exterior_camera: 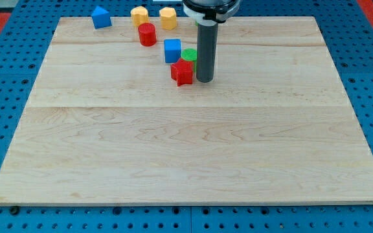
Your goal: Point your arm towards green circle
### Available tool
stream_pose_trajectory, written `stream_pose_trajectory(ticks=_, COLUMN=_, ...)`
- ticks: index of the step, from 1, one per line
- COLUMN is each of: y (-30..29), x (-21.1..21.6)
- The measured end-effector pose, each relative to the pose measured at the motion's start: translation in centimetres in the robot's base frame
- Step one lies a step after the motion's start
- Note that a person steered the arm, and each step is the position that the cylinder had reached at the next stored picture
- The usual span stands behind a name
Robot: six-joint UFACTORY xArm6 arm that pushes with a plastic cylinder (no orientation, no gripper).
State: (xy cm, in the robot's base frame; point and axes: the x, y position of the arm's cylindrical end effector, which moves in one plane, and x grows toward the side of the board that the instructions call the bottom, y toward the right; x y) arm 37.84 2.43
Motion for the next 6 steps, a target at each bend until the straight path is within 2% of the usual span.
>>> stream_pose_trajectory(ticks=2, y=-6.0, x=0.0)
stream_pose_trajectory(ticks=3, y=-6.4, x=0.2)
stream_pose_trajectory(ticks=4, y=0.3, x=0.5)
stream_pose_trajectory(ticks=5, y=5.9, x=-2.1)
stream_pose_trajectory(ticks=6, y=5.7, x=-5.3)
